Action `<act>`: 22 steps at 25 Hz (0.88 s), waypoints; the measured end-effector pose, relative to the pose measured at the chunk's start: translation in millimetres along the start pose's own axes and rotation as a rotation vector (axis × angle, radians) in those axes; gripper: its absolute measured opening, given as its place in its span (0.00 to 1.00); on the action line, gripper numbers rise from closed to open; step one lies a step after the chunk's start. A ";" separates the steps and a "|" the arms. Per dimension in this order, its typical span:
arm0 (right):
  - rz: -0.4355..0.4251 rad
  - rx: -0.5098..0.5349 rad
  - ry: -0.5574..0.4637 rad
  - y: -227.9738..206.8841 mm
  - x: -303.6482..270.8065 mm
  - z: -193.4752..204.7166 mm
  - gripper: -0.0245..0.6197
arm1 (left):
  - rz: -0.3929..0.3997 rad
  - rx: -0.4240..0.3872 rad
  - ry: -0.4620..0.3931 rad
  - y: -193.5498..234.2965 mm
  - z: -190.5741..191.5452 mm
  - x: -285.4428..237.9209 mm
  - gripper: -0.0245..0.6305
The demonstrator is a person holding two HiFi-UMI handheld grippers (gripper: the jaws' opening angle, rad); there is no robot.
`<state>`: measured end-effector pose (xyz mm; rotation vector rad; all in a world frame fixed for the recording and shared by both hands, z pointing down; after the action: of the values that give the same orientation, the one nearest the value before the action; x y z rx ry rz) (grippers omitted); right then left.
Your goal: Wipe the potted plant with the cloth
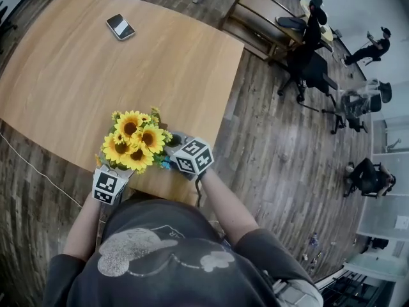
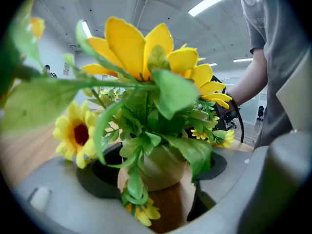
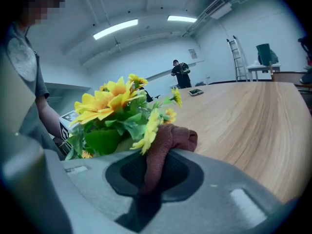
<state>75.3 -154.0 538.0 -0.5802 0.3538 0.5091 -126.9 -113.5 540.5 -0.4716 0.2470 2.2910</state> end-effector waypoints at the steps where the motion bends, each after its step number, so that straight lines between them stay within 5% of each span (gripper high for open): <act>1: 0.003 -0.008 -0.001 4.5 1.6 3.6 0.11 | -0.001 0.004 -0.002 -0.5 -1.7 0.0 0.73; 10: -0.015 -0.030 0.002 53.7 -3.7 26.9 0.11 | -0.036 0.019 -0.002 4.6 0.6 6.3 0.74; 22: 0.082 -0.071 -0.074 77.1 6.9 52.7 0.11 | -0.037 0.032 -0.009 4.8 10.0 1.4 0.78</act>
<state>47.9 -64.5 543.2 -0.6156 0.2905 0.6223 -133.9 -112.7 549.2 -0.4461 0.2677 2.2488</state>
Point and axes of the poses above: the fingertips, and each gripper's own axes: x backward along the fingers, y to its left, z out of its underside, the point moved 9 cm from there along x, backward along the fingers, and after that the axes turned 6 degrees about -z, right-handed, at the moved point
